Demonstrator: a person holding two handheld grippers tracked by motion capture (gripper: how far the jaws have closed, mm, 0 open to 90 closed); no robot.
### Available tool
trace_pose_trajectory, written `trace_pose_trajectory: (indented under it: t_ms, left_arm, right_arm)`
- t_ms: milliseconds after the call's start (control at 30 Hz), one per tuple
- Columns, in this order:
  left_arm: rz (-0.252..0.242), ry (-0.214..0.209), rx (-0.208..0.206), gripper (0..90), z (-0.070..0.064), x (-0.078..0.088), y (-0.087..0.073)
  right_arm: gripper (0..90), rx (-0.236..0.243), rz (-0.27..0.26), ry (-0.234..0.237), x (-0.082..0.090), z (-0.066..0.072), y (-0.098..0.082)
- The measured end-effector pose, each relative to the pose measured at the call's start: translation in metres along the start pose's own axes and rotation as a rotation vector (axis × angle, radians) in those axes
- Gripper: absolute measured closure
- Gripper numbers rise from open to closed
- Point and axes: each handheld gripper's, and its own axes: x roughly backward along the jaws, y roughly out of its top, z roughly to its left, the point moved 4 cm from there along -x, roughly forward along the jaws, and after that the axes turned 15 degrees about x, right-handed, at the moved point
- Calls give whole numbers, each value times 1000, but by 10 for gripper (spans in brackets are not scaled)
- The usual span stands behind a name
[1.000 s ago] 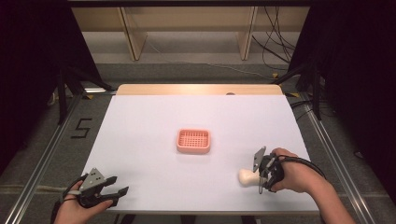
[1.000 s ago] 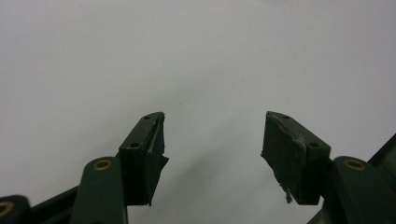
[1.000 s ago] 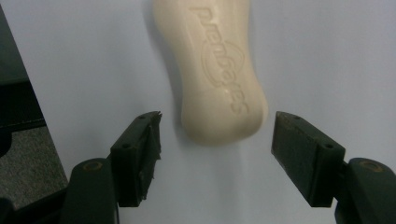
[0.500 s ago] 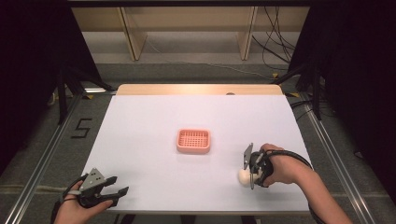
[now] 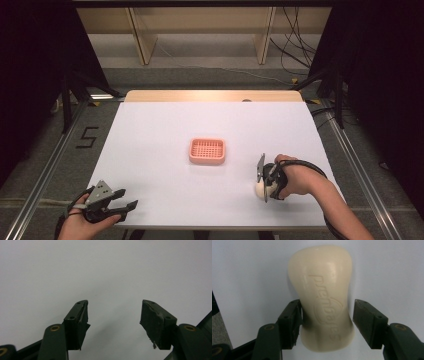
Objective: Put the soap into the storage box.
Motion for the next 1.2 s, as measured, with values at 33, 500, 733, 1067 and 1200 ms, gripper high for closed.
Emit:
trace_pose_trajectory:
  t_ms: [33, 500, 733, 1067, 1200]
  left_arm:
    - [-2, -5, 1, 386, 0, 0, 0]
    - [-5, 12, -3, 386, 0, -1, 0]
    - [-5, 12, -2, 386, 0, -1, 0]
    - [-5, 11, -2, 386, 0, -1, 0]
    - [-5, 12, -2, 386, 0, -1, 0]
  right_arm:
    - [427, 16, 3, 1, -1, -1, 0]
    - [476, -68, 13, 51, -4, 3, 2]
    - [495, -120, -7, 67, -5, 3, 3]
    - [503, -196, -66, 60, -6, 3, -1]
    - [505, -208, -79, 66, -5, 4, -2]
